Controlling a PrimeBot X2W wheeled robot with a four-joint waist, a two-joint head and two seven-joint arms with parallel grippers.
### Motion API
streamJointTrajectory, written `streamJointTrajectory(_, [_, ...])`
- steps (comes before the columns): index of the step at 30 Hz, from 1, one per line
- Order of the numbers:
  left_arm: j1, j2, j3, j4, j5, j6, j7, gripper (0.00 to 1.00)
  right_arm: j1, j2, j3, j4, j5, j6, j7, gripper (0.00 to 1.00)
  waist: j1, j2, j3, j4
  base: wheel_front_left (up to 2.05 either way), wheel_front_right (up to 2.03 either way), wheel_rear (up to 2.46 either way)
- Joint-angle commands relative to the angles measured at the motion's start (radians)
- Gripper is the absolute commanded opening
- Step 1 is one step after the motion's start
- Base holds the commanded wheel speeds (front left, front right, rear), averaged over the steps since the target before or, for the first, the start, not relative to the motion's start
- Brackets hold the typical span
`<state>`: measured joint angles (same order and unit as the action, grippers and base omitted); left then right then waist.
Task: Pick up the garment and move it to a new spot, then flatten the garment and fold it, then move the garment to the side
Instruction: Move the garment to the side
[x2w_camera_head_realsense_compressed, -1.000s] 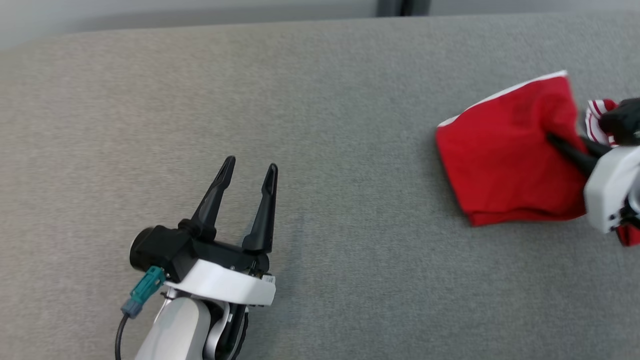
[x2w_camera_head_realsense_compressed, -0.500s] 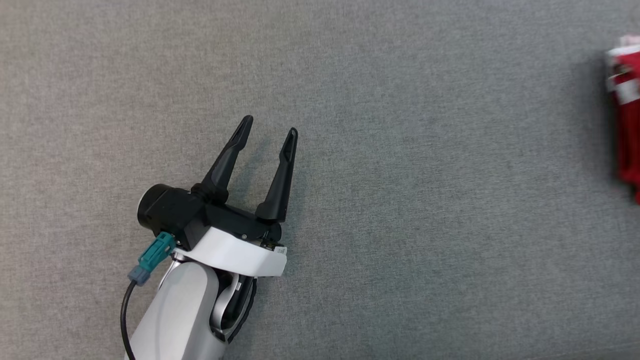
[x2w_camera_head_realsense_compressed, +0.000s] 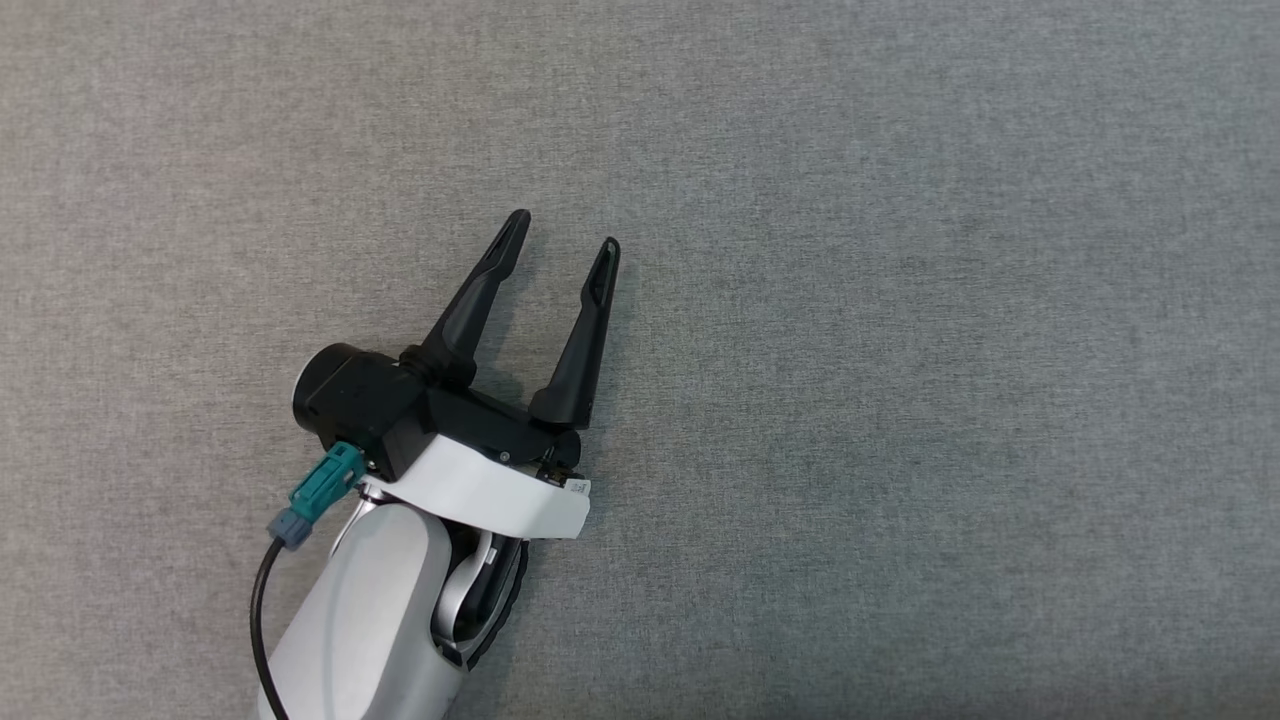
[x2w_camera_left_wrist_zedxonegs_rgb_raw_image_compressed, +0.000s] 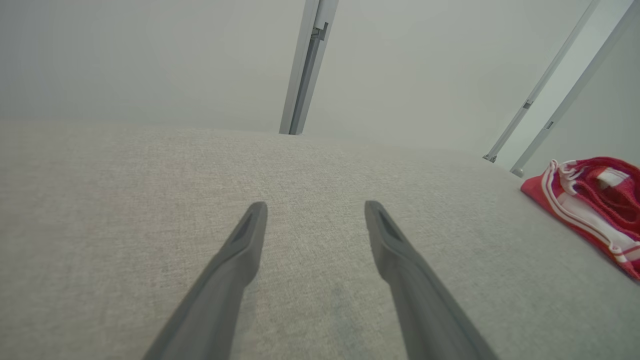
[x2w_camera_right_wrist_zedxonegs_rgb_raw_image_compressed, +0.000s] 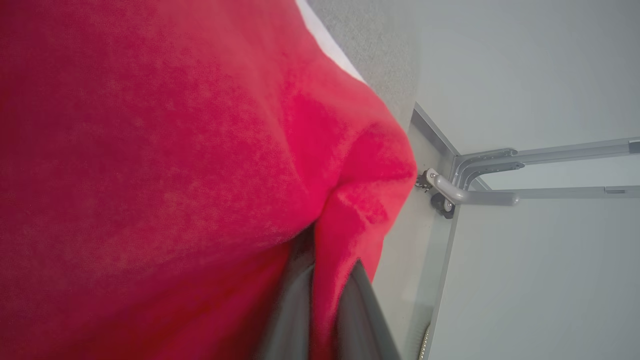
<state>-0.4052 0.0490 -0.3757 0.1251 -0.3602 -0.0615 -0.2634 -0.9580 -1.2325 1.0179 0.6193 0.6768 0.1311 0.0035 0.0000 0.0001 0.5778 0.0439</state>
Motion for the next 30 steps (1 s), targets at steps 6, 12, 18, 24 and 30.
streamJointTrajectory(6, [0.000, 0.004, 0.003, 0.008, -0.001, 0.008, 0.000, 1.00, 0.022, 0.080, -0.036, 0.086, 0.022, -0.001, 0.019, 1.00, 0.0000, -0.0001, -0.025, 0.013, 0.00, 0.00, 0.00])
streamJointTrajectory(12, [0.030, 0.004, 0.013, 0.018, 0.008, 0.011, 0.000, 1.00, 0.022, 0.122, -0.048, 0.113, 0.006, -0.001, 0.011, 1.00, 0.0000, -0.0001, -0.090, 0.000, 0.00, 0.00, 0.00])
streamJointTrajectory(18, [0.088, 0.004, 0.040, 0.018, 0.012, 0.018, 0.000, 1.00, 0.009, 0.184, -0.093, 0.140, 0.013, -0.001, -0.046, 1.00, 0.0000, -0.0001, -0.207, -0.020, 0.00, 0.00, 0.00])
streamJointTrajectory(24, [0.160, 0.004, 0.117, 0.013, 0.008, 0.042, 0.000, 1.00, 0.012, 0.321, -0.192, 0.145, 0.044, -0.001, -0.167, 1.00, 0.0000, -0.0001, -0.321, -0.037, 0.00, 0.00, 0.00])
streamJointTrajectory(30, [0.223, 0.004, 0.181, 0.003, 0.039, 0.038, 0.000, 1.00, 0.074, 0.472, -0.263, 0.074, 0.014, -0.001, -0.250, 1.00, 0.0000, -0.0001, -0.401, -0.035, 0.00, 0.00, 0.00])
